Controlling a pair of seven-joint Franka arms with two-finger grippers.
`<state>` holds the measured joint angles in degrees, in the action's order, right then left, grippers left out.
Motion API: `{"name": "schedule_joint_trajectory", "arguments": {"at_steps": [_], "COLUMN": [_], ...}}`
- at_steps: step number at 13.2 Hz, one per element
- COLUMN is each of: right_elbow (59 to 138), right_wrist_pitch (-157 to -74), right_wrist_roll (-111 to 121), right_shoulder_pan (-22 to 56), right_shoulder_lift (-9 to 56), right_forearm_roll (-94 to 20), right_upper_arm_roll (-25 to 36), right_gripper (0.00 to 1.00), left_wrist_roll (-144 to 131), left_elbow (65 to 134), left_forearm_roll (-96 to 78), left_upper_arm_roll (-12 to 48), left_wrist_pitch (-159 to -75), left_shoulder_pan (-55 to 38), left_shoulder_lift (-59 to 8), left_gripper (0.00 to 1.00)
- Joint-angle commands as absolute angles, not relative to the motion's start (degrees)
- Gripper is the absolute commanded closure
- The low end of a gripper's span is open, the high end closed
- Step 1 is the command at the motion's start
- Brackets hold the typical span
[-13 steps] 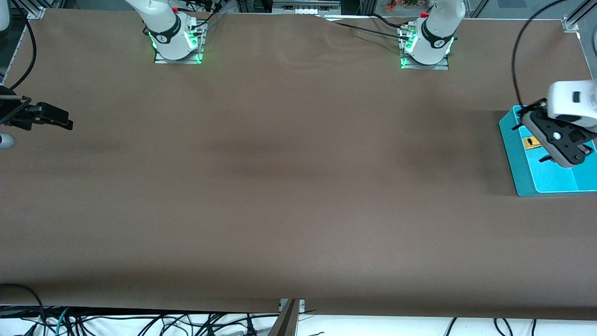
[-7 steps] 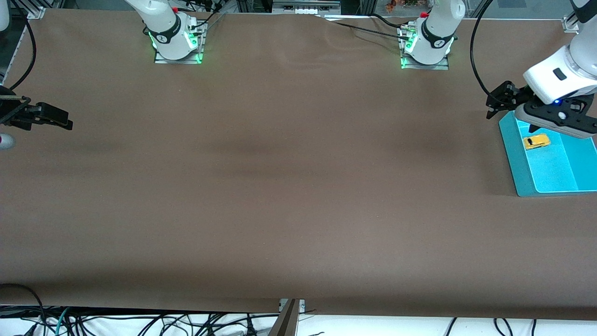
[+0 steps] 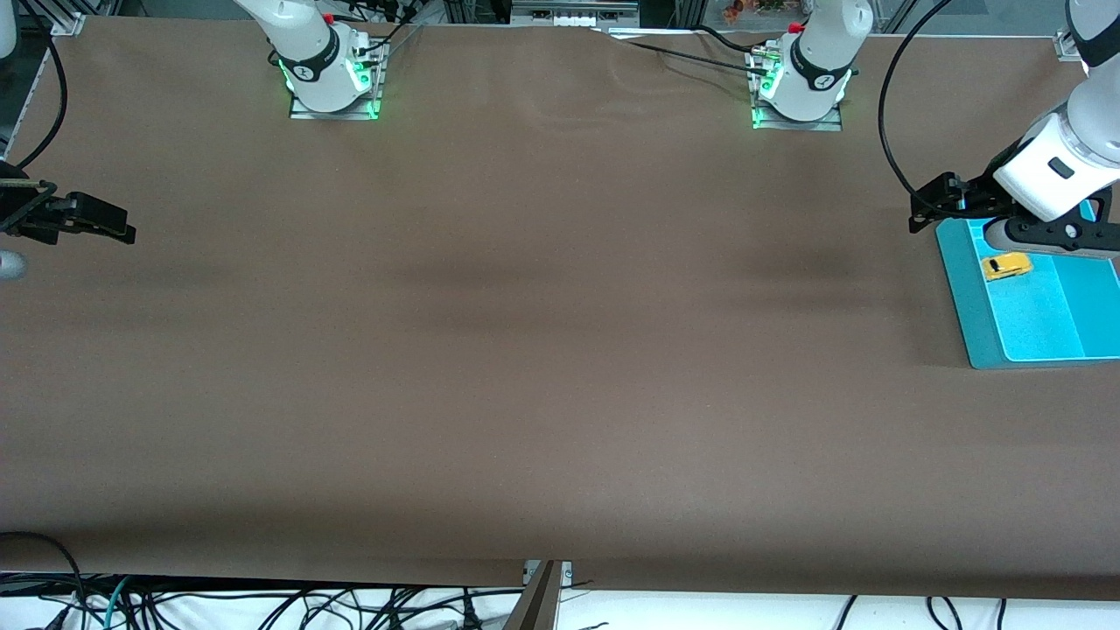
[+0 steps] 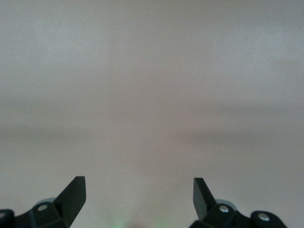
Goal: Wind and store yellow beetle car
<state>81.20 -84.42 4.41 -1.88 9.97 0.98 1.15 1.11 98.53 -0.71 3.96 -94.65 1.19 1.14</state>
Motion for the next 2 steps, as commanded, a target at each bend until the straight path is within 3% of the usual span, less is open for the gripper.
{"name": "schedule_joint_trajectory", "arguments": {"at_steps": [1,2], "right_elbow": [80.8,80.8], "right_wrist_pitch": [-84.3,-84.3], "right_wrist_roll": [4.2,4.2], "right_shoulder_pan": [-2.3,-2.3], "right_shoulder_lift": [10.0,10.0], "right_forearm_roll": [0.1,0.1], "right_upper_arm_roll": [1.1,1.1], "right_gripper": [0.0,0.0], "left_wrist_roll": [-0.1,-0.1], "left_elbow": [100.0,100.1], "left_forearm_roll": [0.0,0.0], "left_upper_arm_roll": [3.4,3.4], "left_wrist_pitch": [-96.1,-96.2], "left_shoulder_pan": [0.4,0.4], "left_shoulder_lift": [2.6,2.6], "left_gripper": [0.0,0.0]}}
